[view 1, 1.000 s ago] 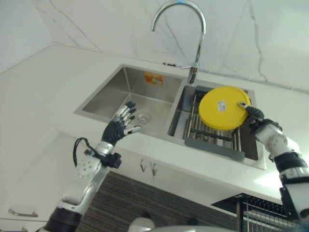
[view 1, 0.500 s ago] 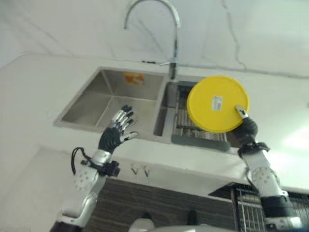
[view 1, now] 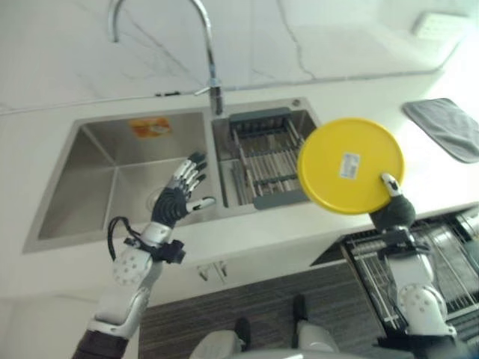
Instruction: Place the dishes in the dishwasher.
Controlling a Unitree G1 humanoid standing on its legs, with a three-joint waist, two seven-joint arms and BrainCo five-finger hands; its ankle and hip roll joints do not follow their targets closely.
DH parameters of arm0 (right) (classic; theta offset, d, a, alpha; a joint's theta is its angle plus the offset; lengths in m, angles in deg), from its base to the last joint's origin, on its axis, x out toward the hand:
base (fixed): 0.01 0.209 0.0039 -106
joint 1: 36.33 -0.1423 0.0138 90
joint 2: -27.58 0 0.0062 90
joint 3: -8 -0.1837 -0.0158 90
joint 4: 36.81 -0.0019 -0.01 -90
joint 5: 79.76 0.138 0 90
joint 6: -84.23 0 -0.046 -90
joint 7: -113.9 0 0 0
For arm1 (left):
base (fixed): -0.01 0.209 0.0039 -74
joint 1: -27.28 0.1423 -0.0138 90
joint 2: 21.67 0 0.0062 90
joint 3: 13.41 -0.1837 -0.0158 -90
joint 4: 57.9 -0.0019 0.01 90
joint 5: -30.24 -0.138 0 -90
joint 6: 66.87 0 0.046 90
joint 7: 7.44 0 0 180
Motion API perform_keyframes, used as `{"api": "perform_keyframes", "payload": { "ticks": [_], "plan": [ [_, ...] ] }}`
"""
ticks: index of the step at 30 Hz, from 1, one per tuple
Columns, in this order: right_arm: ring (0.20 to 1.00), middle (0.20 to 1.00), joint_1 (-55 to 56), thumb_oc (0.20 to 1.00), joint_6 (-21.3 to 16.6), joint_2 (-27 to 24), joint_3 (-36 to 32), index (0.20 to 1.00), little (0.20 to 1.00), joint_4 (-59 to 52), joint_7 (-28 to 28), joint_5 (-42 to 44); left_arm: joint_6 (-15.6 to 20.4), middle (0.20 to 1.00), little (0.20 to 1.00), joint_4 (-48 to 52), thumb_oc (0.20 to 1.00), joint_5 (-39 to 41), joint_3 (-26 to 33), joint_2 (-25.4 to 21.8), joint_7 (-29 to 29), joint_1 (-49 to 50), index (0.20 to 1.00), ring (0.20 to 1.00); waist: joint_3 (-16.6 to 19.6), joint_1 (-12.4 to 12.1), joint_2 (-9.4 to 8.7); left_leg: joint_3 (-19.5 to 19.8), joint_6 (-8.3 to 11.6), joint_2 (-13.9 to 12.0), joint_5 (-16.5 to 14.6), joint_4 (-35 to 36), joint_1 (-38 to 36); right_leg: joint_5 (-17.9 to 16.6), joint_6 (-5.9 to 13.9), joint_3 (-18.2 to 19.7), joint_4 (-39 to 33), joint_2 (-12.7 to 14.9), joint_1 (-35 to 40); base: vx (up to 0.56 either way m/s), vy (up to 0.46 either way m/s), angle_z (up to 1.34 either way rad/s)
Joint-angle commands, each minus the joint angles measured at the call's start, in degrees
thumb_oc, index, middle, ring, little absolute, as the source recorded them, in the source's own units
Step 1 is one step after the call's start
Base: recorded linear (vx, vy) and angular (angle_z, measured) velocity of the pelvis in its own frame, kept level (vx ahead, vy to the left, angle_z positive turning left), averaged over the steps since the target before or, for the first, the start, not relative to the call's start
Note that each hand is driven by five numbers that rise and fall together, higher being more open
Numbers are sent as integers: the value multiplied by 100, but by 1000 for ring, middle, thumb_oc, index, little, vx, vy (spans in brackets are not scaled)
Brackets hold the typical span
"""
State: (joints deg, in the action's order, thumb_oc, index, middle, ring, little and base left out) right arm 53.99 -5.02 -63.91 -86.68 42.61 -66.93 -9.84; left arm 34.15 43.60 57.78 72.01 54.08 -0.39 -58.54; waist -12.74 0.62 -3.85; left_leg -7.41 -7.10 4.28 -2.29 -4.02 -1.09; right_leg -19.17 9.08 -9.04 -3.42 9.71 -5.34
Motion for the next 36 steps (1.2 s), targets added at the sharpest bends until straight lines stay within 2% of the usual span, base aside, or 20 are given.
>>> {"api": "perform_keyframes", "payload": {
  "ticks": [1, 3, 5, 6, 8, 10, 11, 12, 13, 14, 17, 19, 24, 27, 29, 30, 31, 32, 36],
  "plan": [
    [200, 200, -625, 200, -428, -252, -334, 200, 200, -342, 386, 230, 395, 1000, 1000, 553, 1000, -195, 103, 80, -28, 50, 1000, 1000, 297, -283, 329, 1026, 504, -171, -72, 902, -865, 1065, -49, -197, 572, -163, 291, -189, -15, -52],
    [200, 200, -602, 200, -441, -234, -277, 200, 200, -441, 421, 212, 441, 1000, 1000, 578, 1000, -324, 16, 81, -173, 77, 1000, 1000, 368, -373, 286, 886, 464, -204, -54, 902, -803, 1197, -94, -361, 681, -52, 513, -168, -93, -54],
    [200, 200, -626, 200, -415, -193, -198, 200, 200, -476, 408, 173, 432, 1000, 1000, 615, 1000, -389, -20, 74, -268, 88, 1000, 1000, 404, -484, 240, 784, 463, -232, -56, 902, -774, 1019, -52, -587, 772, 210, 630, -161, -182, -66],
    [200, 200, -680, 200, -378, -127, -158, 200, 200, -498, 390, 113, 407, 1000, 1000, 649, 1000, -412, -16, 37, -303, 37, 1000, 1000, 432, -585, 219, 708, 483, -294, -54, 902, -738, 818, 19, -772, 775, 502, 720, -156, -260, -89],
    [200, 200, -764, 200, -392, -35, -123, 200, 200, -528, 323, 26, 310, 1000, 1000, 701, 1000, -426, -19, -35, -287, -84, 1000, 1000, 487, -742, 177, 612, 572, -422, -55, 902, -685, 582, 160, -1063, 541, 891, 935, -158, -401, -87],
    [200, 200, -819, 200, -407, 14, -72, 200, 200, -597, 181, -76, 180, 1000, 1000, 739, 1000, -456, -57, -89, -369, -222, 1000, 1000, 509, -781, 129, 521, 668, -561, -73, 902, -676, 334, 310, -1215, 328, 1135, 1002, -123, -524, -74],
    [200, 200, -786, 200, -440, -58, -122, 200, 200, -652, 80, -78, 90, 1000, 1000, 723, 1000, -331, -30, -158, -309, -356, 1000, 1000, 537, -748, 98, 530, 739, -723, -56, 902, -642, 541, 329, -1156, 242, 1040, 1058, -96, -544, -65],
    [200, 200, -778, 200, -435, -60, -131, 200, 200, -672, 64, -78, 81, 1000, 1000, 726, 1000, -329, -28, -152, -287, -376, 1000, 1000, 545, -741, 95, 518, 754, -760, -44, 902, -634, 616, 320, -1164, 205, 1003, 1087, -113, -668, -52],
    [200, 200, -742, 200, -416, -81, -154, 200, 200, -751, 59, -89, 82, 1000, 1000, 771, 1000, -388, -30, -89, -258, -376, 1000, 1000, 569, -711, 89, 402, 862, -945, 8, 902, -620, 874, 274, -1235, 19, 824, 1204, -78, -456, -50],
    [200, 200, -724, 200, -423, -98, -159, 200, 200, -778, 43, -97, 73, 1000, 1000, 802, 1000, -402, -30, -71, -246, -360, 1000, 1000, 581, -700, 89, 369, 892, -991, 19, 902, -615, 924, 267, -1226, -22, 777, 1218, -97, -539, -56],
    [200, 200, -745, 200, -357, -318, -234, 200, 200, -794, 52, 8, 119, 1000, 1000, 843, 1000, -394, -30, -18, -245, -269, 1000, 1000, 611, -549, 75, 169, 1042, -1286, 135, 902, -618, 1262, 208, -1045, -90, 410, 1192, -72, -462, -68],
    [200, 200, -802, 200, -289, -421, -274, 200, 200, -793, 85, 12, 184, 1000, 1000, 869, 1000, -446, -36, 10, -290, -222, 1000, 1000, 594, -494, 87, 102, 1142, -1461, 242, 902, -600, 1342, 121, -964, -104, 248, 1129, -81, -409, -39],
    [200, 200, -833, 200, 32, -586, -338, 200, 200, -911, 0, -26, 326, 1000, 1000, 865, 1000, -475, -57, 81, -349, -113, 1000, 1000, 475, -412, 61, -104, 1456, -1931, 682, 744, -392, 1438, -238, -758, -158, -223, 1093, -76, -437, -28],
    [200, 200, -763, 200, 13, -628, -307, 200, 200, -979, -12, -101, 383, 1000, 1000, 808, 1000, -492, -102, 123, -301, -124, 1000, 1000, 432, -336, 67, -333, 1452, -1825, 613, 323, -212, 1491, -331, -831, -158, -295, 1105, -56, -228, 6],
    [200, 200, -728, 200, -43, -710, -177, 200, 200, -1018, 35, -76, 438, 1000, 1000, 782, 1000, -539, -116, 120, -388, -63, 1000, 1000, 425, -417, 122, 46, 1204, -1079, 250, 194, -102, 1528, -330, -760, -158, -353, 1097, 38, -107, 36],
    [200, 200, -682, 200, -45, -703, -113, 200, 200, -1042, 68, -86, 458, 1000, 1000, 787, 1000, -525, -85, 113, -395, 6, 1000, 1000, 445, -453, 179, 170, 1099, -841, 239, 351, -155, 1542, -322, -722, -158, -411, 1114, 118, -29, 20],
    [200, 200, -645, 200, -60, -654, -61, 200, 200, -1069, 84, -123, 468, 1000, 1000, 787, 1000, -557, -71, 129, -386, 33, 1000, 1000, 455, -475, 231, 220, 1040, -713, 310, 566, -214, 1540, -313, -718, -158, -466, 1127, 181, -31, 8],
    [200, 200, -558, 200, -118, -495, 64, 200, 200, -1097, 141, -290, 474, 1000, 1000, 770, 1000, -635, -108, 160, -344, 16, 1000, 1000, 457, -513, 291, 300, 980, -561, 464, 902, -267, 1534, -299, -739, -135, -549, 1153, 181, -39, 7],
    [200, 200, -655, 200, -254, -396, 192, 200, 200, -1030, 108, -435, 338, 1000, 1000, 667, 1000, -759, -355, 213, -302, -414, 1000, 1000, 397, -562, 220, 219, 989, -448, 567, 902, -80, 1607, -319, -901, -137, -620, 1242, 151, 19, 32]
  ]
}}
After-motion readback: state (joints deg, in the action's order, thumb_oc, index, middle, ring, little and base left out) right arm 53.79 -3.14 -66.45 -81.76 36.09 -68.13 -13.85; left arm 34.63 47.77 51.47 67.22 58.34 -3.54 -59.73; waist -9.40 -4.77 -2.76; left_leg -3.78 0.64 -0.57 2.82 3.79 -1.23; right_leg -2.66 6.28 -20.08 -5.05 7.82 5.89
